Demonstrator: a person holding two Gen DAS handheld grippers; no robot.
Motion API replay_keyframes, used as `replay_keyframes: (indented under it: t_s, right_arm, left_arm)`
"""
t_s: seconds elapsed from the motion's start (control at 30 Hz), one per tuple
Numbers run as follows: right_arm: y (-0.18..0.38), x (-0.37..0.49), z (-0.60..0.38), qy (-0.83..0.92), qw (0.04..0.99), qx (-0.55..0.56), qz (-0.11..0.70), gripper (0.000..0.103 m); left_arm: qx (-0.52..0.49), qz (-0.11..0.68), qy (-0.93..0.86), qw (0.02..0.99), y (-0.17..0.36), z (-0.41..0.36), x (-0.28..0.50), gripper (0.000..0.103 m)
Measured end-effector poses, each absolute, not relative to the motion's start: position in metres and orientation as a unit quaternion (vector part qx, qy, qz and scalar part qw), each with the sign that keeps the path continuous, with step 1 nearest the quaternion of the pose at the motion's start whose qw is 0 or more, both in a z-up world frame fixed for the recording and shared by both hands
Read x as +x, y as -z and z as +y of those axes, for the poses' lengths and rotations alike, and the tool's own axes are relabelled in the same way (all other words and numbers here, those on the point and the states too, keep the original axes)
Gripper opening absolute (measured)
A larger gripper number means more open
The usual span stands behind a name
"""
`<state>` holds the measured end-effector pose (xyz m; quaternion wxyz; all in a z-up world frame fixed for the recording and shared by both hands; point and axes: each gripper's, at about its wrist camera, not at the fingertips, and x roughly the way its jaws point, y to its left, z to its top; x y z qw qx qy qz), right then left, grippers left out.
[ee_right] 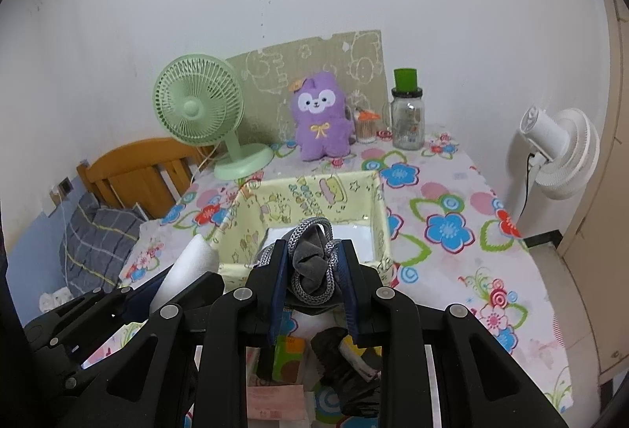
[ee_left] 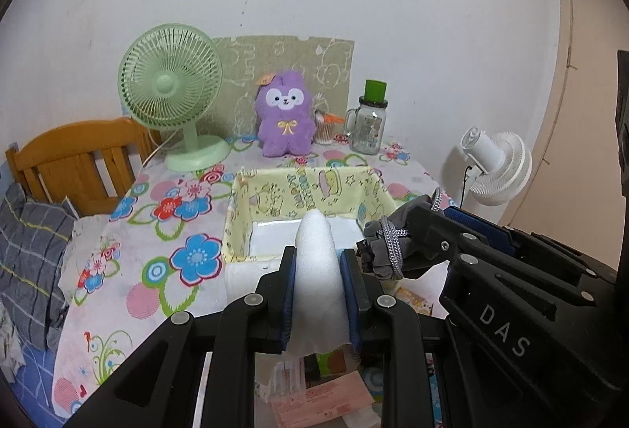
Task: Organize soft objects
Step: 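Lift the cloth and sock with both tools and carry them over the box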
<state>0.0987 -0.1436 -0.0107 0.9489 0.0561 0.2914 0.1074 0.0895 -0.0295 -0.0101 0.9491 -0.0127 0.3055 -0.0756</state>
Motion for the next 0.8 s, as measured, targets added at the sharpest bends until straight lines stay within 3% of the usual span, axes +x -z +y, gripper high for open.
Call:
replay_keyframes:
  t_s: [0.8]
  right_arm:
    - [-0.010,0.120,-0.143,-0.103,0.957,0.044,0.268,0.028]
  left_arm:
    - [0.000,0.283,0.083,0.956,-0.006,-0.035,0.113,0.020]
